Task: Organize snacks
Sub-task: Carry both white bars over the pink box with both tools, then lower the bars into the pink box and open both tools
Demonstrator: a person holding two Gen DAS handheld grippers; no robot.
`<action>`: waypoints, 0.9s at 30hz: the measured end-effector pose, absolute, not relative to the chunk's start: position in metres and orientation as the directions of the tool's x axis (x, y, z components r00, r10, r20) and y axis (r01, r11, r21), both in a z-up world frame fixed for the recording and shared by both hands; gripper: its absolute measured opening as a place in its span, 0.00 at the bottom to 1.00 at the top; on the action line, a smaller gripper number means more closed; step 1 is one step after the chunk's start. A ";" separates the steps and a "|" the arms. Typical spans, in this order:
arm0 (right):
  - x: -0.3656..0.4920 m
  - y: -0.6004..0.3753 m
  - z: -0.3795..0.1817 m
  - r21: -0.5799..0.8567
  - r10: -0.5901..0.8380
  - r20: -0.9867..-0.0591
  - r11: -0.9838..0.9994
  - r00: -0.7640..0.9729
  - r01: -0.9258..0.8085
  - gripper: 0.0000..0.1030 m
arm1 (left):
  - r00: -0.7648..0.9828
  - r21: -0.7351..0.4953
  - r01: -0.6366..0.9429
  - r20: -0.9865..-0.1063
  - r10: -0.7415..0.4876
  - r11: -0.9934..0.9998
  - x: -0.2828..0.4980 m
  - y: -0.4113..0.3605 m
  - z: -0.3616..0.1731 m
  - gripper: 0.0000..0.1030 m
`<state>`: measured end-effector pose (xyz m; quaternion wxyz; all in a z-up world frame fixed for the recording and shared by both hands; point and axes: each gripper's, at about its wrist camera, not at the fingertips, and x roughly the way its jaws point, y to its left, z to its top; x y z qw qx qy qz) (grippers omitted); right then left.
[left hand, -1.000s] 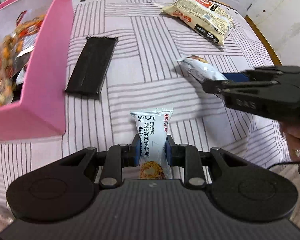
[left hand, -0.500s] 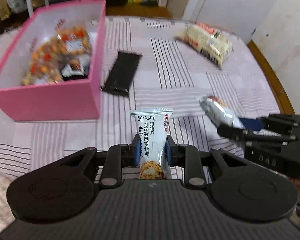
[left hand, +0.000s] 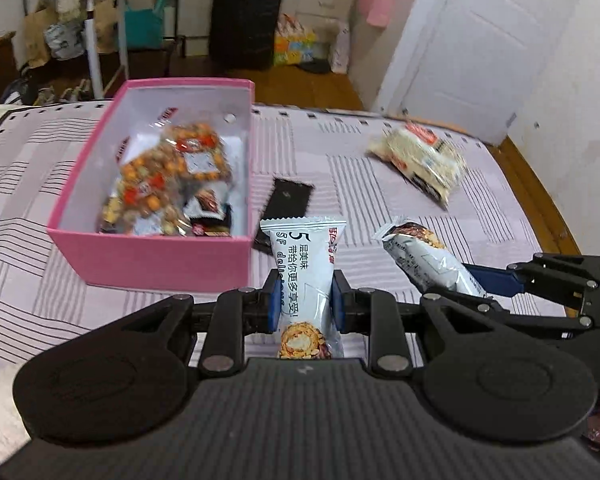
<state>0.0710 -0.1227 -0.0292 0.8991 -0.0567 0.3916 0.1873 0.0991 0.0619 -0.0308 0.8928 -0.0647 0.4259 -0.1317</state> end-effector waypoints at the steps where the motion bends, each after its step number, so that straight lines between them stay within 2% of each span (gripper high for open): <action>1: 0.077 -0.117 -0.027 0.037 0.295 -0.720 0.920 0.628 -0.390 0.33 | 0.613 -0.231 0.166 -0.738 -0.283 0.959 0.101 0.068 -0.029 0.23; 8: 0.125 -0.084 -0.018 0.098 0.355 -0.690 0.909 0.631 -0.404 0.33 | 0.682 -0.213 0.058 -0.705 -0.194 0.975 0.126 0.108 -0.018 0.23; 16: 0.179 -0.035 -0.049 0.161 0.418 -0.695 0.884 0.585 -0.439 0.33 | 0.700 -0.212 -0.078 -0.708 -0.098 0.974 0.188 0.152 -0.043 0.23; 20: 0.200 -0.012 -0.069 0.148 0.400 -0.710 0.889 0.580 -0.433 0.33 | 0.675 -0.256 -0.110 -0.729 -0.117 0.960 0.214 0.169 -0.067 0.23; 24: 0.216 0.009 -0.084 0.100 0.356 -0.729 0.900 0.584 -0.423 0.33 | 0.659 -0.225 -0.146 -0.749 -0.075 0.963 0.230 0.178 -0.084 0.24; 27: 0.223 0.018 -0.088 0.068 0.332 -0.736 0.903 0.589 -0.424 0.34 | 0.633 -0.232 -0.148 -0.769 -0.088 0.962 0.238 0.182 -0.093 0.25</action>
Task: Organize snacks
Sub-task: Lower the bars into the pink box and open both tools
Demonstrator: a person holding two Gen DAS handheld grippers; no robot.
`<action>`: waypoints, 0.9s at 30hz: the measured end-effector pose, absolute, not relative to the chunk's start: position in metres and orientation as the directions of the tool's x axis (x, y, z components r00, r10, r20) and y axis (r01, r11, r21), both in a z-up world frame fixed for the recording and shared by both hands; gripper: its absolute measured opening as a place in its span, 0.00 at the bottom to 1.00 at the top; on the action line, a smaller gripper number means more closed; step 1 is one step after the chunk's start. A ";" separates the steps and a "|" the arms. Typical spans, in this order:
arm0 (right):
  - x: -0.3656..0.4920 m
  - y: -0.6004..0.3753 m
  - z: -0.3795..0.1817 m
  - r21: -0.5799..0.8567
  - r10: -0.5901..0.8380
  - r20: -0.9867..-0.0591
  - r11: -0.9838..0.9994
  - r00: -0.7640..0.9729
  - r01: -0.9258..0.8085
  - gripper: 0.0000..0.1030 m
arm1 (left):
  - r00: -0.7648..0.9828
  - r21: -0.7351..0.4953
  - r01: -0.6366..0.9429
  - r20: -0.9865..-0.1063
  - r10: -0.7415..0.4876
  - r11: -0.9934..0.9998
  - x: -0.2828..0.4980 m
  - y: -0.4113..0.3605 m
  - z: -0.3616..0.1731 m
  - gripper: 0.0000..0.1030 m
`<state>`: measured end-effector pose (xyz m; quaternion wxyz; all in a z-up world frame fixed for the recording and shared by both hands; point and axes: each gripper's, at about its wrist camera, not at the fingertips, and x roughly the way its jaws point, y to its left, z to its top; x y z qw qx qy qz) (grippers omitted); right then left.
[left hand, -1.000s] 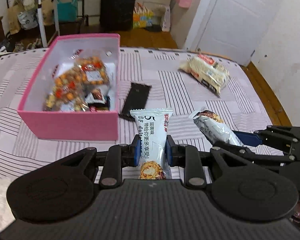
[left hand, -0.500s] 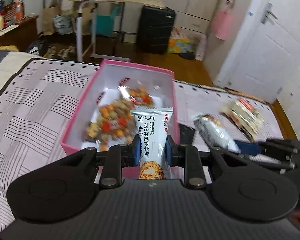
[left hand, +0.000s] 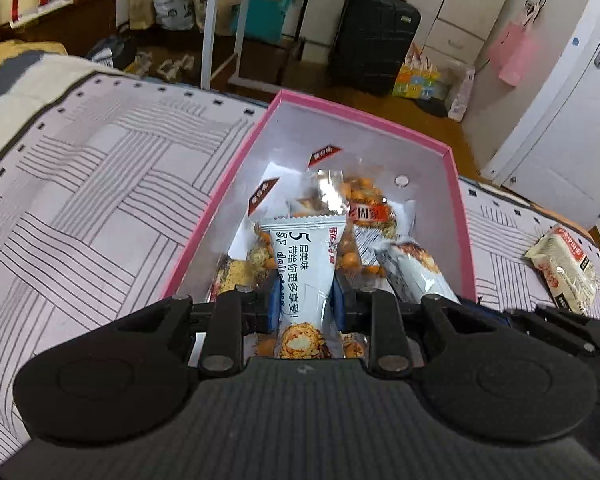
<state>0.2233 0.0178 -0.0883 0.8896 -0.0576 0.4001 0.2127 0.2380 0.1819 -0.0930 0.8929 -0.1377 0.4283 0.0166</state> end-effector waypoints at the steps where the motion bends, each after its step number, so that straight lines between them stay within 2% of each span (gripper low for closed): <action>1: 0.225 0.021 -0.090 0.061 0.327 -0.743 0.902 0.584 -0.427 0.34 | 0.625 -0.225 -0.149 -0.776 -0.084 0.963 0.240 0.181 -0.096 0.25; 4: 0.227 0.022 -0.092 0.052 0.317 -0.758 0.900 0.569 -0.432 0.36 | 0.612 -0.197 -0.144 -0.788 -0.069 0.970 0.240 0.178 -0.099 0.30; 7: 0.223 0.023 -0.091 0.038 0.310 -0.765 0.896 0.565 -0.442 0.44 | 0.609 -0.186 -0.140 -0.790 -0.063 0.973 0.237 0.179 -0.097 0.34; 9: 0.219 0.023 -0.088 0.022 0.297 -0.768 0.898 0.568 -0.439 0.55 | 0.610 -0.189 -0.139 -0.790 -0.066 0.972 0.234 0.180 -0.095 0.36; 11: 0.216 0.022 -0.083 0.001 0.282 -0.761 0.901 0.583 -0.435 0.59 | 0.611 -0.193 -0.138 -0.789 -0.069 0.971 0.231 0.181 -0.091 0.38; 24: 0.179 0.001 -0.043 -0.048 0.264 -0.731 0.900 0.629 -0.434 0.64 | 0.645 -0.175 -0.088 -0.760 -0.078 0.981 0.187 0.166 -0.045 0.40; 27: 0.169 -0.018 -0.030 -0.024 0.292 -0.723 0.895 0.626 -0.444 0.66 | 0.650 -0.166 -0.057 -0.755 -0.089 0.985 0.175 0.156 -0.034 0.44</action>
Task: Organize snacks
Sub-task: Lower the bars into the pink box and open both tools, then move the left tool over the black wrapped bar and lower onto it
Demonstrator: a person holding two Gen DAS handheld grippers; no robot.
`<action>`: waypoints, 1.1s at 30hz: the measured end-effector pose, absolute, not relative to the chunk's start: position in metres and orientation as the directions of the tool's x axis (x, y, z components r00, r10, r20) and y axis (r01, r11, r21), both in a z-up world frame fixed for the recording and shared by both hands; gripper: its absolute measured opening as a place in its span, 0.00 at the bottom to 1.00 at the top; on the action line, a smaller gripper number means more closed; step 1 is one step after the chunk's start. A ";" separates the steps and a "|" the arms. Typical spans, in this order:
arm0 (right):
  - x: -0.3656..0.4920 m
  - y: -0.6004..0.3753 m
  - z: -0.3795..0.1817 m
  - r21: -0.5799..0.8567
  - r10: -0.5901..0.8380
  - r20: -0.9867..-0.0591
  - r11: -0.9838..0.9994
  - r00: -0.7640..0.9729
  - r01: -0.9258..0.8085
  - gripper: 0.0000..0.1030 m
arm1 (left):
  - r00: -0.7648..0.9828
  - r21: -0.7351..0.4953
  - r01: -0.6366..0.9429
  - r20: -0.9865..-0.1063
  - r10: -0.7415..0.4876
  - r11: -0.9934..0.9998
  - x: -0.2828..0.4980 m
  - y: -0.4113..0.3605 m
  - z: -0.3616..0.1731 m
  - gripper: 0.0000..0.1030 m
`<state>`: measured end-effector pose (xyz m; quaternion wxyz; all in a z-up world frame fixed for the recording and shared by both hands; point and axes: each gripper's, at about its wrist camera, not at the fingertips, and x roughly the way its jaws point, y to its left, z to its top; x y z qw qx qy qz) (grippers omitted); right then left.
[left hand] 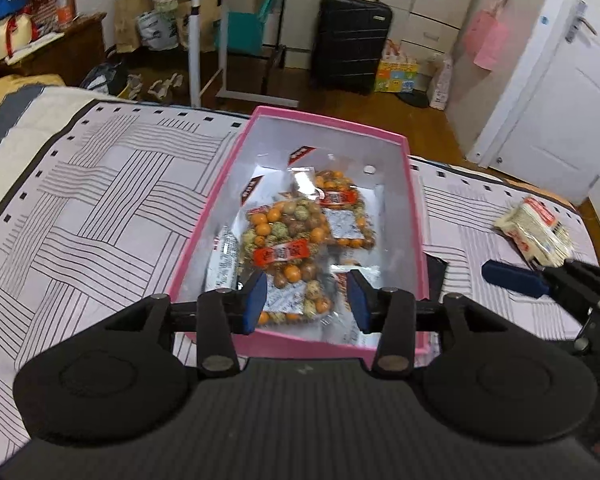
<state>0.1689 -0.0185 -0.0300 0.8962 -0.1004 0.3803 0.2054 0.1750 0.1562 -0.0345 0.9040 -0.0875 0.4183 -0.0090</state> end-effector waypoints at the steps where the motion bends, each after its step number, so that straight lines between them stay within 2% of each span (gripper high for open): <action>1: 0.166 -0.028 -0.025 -0.013 0.300 -0.720 0.896 0.626 -0.444 0.66 | 0.652 -0.165 -0.042 -0.752 -0.098 0.985 0.172 0.152 -0.031 0.45; 8: 0.163 -0.104 -0.002 0.081 0.333 -0.702 0.915 0.629 -0.395 0.67 | 0.669 -0.164 0.053 -0.726 -0.157 0.985 0.157 0.112 -0.006 0.51; 12: 0.167 -0.148 0.000 0.131 0.322 -0.703 0.935 0.634 -0.329 0.67 | 0.664 -0.164 0.136 -0.717 -0.213 0.977 0.153 0.078 0.000 0.58; 16: 0.171 -0.175 -0.004 0.183 0.337 -0.700 0.937 0.630 -0.297 0.67 | 0.658 -0.136 0.186 -0.718 -0.226 0.973 0.155 0.044 -0.008 0.63; 22: 0.183 -0.191 -0.015 0.211 0.346 -0.708 0.936 0.616 -0.283 0.67 | 0.609 -0.097 0.263 -0.755 -0.243 0.960 0.175 -0.001 -0.038 0.63; 28: 0.214 -0.202 -0.037 0.277 0.391 -0.719 0.919 0.574 -0.279 0.67 | 0.513 -0.046 0.349 -0.826 -0.232 0.936 0.220 -0.035 -0.075 0.58; 33: 0.257 -0.200 -0.072 0.380 0.467 -0.735 0.884 0.492 -0.272 0.59 | 0.455 -0.009 0.334 -0.874 -0.170 0.942 0.256 -0.043 -0.113 0.41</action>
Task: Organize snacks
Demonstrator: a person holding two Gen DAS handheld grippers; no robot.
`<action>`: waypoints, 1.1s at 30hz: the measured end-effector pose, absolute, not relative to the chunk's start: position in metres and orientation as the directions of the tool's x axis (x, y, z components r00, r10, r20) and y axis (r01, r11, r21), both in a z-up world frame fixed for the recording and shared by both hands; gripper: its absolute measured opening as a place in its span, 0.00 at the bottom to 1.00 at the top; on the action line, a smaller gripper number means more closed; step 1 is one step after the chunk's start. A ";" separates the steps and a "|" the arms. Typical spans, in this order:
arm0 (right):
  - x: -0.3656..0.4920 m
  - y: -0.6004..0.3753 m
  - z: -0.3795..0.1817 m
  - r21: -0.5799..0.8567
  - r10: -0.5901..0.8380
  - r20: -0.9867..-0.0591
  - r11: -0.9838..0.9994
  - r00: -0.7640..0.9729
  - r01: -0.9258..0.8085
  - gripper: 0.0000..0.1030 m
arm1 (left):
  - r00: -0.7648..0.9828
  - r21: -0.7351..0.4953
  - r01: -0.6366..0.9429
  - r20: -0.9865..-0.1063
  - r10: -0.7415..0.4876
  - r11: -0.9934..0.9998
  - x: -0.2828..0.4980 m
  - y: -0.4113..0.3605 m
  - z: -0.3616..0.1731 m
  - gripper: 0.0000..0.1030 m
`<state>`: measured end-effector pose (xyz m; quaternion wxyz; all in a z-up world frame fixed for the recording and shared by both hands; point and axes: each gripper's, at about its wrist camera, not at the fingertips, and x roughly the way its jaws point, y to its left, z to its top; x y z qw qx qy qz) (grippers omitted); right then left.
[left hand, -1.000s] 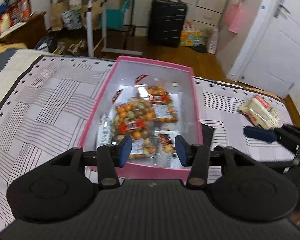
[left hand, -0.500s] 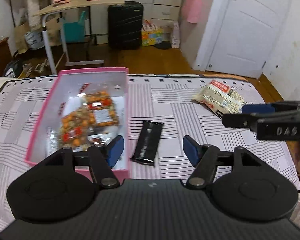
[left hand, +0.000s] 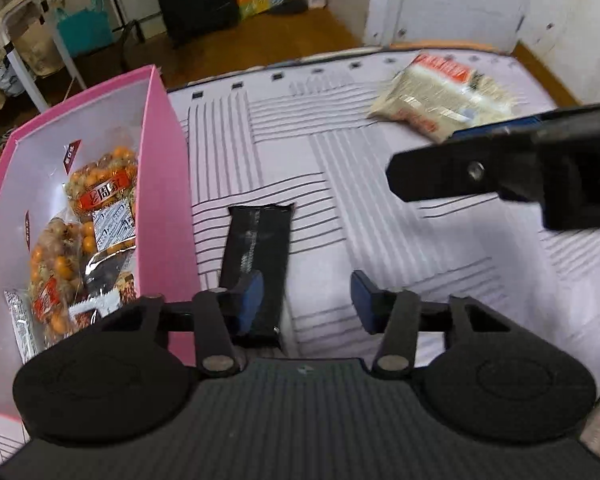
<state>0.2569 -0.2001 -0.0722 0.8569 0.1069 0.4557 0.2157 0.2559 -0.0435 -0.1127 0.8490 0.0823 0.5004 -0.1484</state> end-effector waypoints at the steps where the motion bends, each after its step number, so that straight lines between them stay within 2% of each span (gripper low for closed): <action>1: 0.266 -0.199 -0.081 0.397 0.480 -0.737 0.877 0.476 -0.270 0.58 | 0.460 0.002 0.327 -0.874 -0.158 0.945 0.258 -0.043 -0.119 0.39; 6: 0.298 -0.188 -0.128 0.468 0.528 -0.747 0.849 0.403 -0.246 0.52 | 0.482 0.056 0.294 -0.871 -0.098 0.954 0.267 -0.044 -0.145 0.39; 17: 0.323 -0.173 -0.179 0.466 0.557 -0.726 0.830 0.403 -0.307 0.52 | 0.526 0.158 0.294 -0.850 -0.021 0.942 0.280 -0.056 -0.168 0.43; 20: 0.328 -0.169 -0.185 0.483 0.580 -0.712 0.813 0.395 -0.324 0.52 | 0.531 0.167 0.289 -0.847 -0.013 0.943 0.282 -0.056 -0.169 0.37; 22: 0.328 -0.163 -0.189 0.485 0.595 -0.707 0.801 0.382 -0.351 0.38 | 0.528 0.161 0.295 -0.849 -0.020 0.942 0.283 -0.054 -0.168 0.27; 23: 0.328 -0.160 -0.191 0.469 0.585 -0.715 0.807 0.381 -0.359 0.28 | 0.526 0.151 0.297 -0.850 -0.029 0.943 0.284 -0.054 -0.167 0.22; 24: 0.327 -0.159 -0.192 0.454 0.578 -0.718 0.811 0.388 -0.370 0.27 | 0.523 0.132 0.306 -0.851 -0.050 0.943 0.284 -0.053 -0.165 0.15; 25: 0.326 -0.160 -0.191 0.456 0.582 -0.713 0.808 0.391 -0.372 0.27 | 0.519 0.120 0.308 -0.852 -0.061 0.944 0.285 -0.053 -0.165 0.13; 27: 0.327 -0.167 -0.191 0.481 0.593 -0.708 0.803 0.384 -0.353 0.17 | 0.517 0.106 0.309 -0.853 -0.074 0.945 0.285 -0.053 -0.164 0.12; 29: 0.328 -0.172 -0.191 0.501 0.602 -0.701 0.797 0.382 -0.336 0.12 | 0.517 0.088 0.306 -0.852 -0.088 0.948 0.284 -0.050 -0.164 0.12; 33: 0.321 -0.176 -0.188 0.490 0.586 -0.709 0.809 0.392 -0.325 0.10 | 0.505 0.015 0.316 -0.849 -0.154 0.949 0.281 -0.047 -0.160 0.12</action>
